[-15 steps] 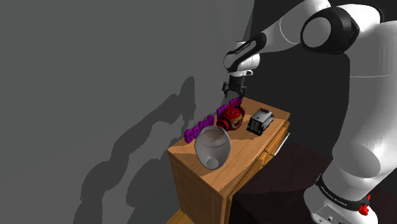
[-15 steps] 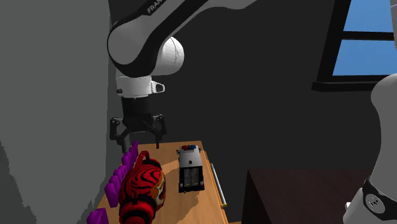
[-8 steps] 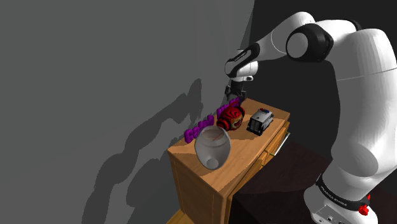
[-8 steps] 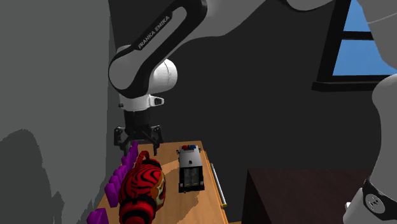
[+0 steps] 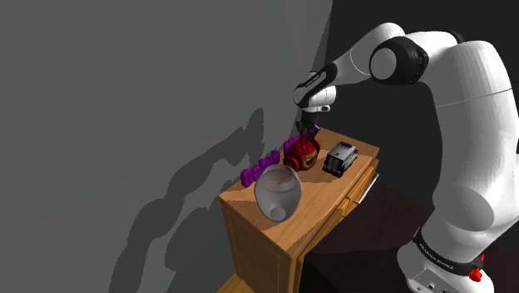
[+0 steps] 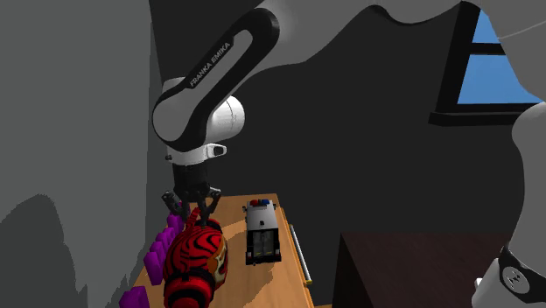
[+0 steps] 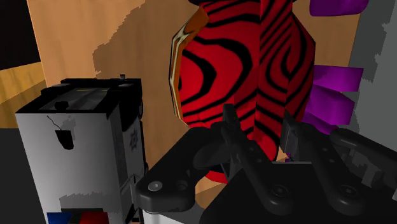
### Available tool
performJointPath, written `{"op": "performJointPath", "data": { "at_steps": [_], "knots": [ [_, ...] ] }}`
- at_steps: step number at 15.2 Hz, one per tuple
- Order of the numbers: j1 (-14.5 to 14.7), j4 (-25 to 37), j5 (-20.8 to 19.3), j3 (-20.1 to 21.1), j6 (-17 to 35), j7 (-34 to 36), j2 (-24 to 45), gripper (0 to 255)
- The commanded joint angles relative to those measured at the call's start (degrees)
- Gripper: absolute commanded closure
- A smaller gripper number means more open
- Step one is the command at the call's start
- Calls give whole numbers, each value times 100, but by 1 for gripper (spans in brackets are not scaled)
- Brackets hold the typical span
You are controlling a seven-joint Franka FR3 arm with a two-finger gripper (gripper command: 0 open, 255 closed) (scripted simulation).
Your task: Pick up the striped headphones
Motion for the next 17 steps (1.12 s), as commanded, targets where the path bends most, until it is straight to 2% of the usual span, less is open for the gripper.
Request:
{"op": "performJointPath", "data": {
  "at_steps": [1,8,17],
  "knots": [
    [0,3,1,1,4,0,5,255],
    [0,7,0,1,3,1,9,255],
    [21,72,-61,-37,-485,67,-418,255]
  ]
}}
